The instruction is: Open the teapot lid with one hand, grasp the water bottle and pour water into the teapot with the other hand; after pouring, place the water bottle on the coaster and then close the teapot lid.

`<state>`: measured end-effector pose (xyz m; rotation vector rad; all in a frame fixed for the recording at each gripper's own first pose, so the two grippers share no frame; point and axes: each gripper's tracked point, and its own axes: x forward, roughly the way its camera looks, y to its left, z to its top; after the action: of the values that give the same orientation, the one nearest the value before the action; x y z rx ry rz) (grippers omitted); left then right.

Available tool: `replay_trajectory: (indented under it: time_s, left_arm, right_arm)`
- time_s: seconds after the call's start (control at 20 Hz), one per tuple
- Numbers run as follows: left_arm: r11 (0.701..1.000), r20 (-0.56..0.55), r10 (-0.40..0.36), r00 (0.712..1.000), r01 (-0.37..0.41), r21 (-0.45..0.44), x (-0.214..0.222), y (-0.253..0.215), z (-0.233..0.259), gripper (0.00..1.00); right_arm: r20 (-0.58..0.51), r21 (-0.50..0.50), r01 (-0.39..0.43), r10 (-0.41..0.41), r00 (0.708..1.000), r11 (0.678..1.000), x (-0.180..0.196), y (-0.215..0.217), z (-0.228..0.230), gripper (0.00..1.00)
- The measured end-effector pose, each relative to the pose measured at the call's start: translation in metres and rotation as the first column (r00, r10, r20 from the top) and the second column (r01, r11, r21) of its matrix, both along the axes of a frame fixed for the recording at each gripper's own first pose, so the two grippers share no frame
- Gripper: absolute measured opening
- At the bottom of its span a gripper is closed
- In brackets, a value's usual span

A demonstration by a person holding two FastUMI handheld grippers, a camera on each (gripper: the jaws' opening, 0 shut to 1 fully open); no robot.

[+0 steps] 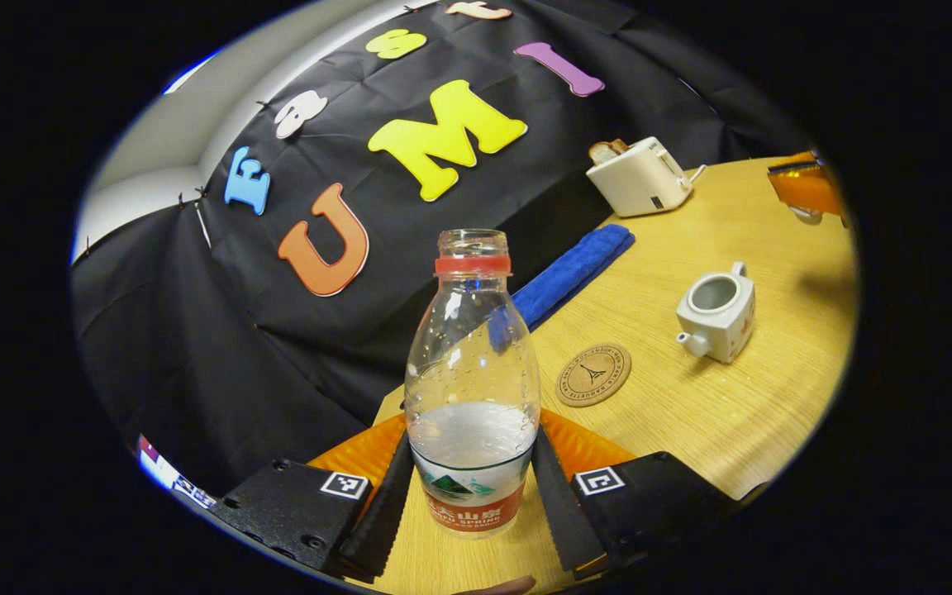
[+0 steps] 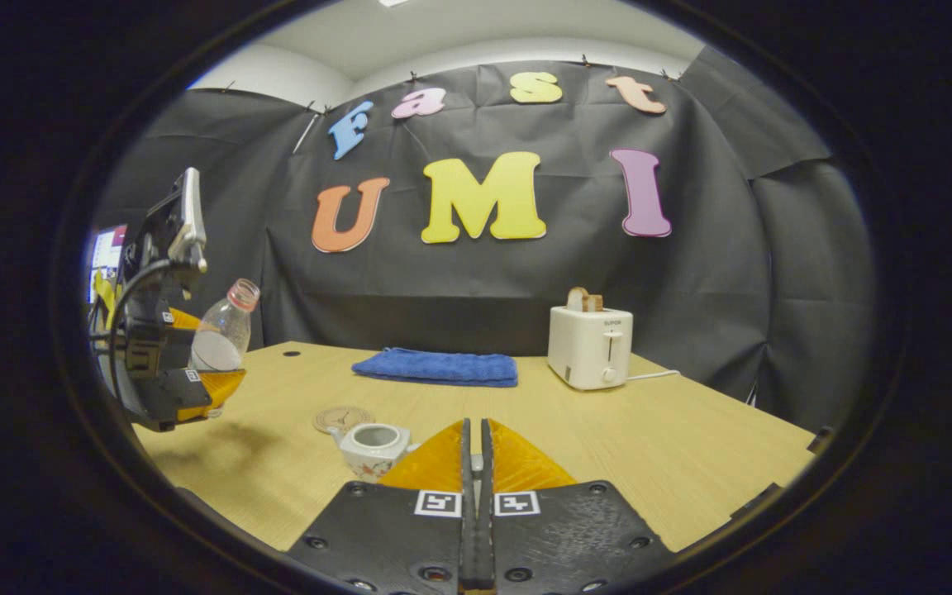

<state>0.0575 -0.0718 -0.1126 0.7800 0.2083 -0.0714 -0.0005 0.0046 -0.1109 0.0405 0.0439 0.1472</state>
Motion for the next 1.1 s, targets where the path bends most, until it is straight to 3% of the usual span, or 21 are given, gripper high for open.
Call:
replay_trajectory:
  time_s: [0.1,0.25,0.7,1.1]
  left_arm:
    - [0.99,0.005,0.001,1.0,-0.002,0.142,0.002,0.001,0.0,0.76]
    - [0.944,0.005,-0.006,1.0,0.004,0.331,0.003,-0.002,0.0,0.76]
    - [0.841,-0.076,-0.077,0.994,0.105,0.531,-0.006,-0.033,-0.013,0.75]
    - [0.677,-0.152,-0.098,0.984,0.178,0.714,-0.01,-0.05,-0.018,0.75]
  right_arm:
    - [-0.002,0.008,0.003,-0.003,1.0,1.0,0.001,-0.005,-0.001,0.0]
    - [-0.007,0.013,0.008,-0.008,1.0,1.0,0.003,-0.011,-0.004,0.0]
    - [-0.015,0.036,0.021,-0.021,1.0,0.999,0.003,-0.028,-0.007,0.0]
    - [-0.015,0.051,0.045,-0.044,0.999,0.998,0.002,-0.044,-0.001,0.0]
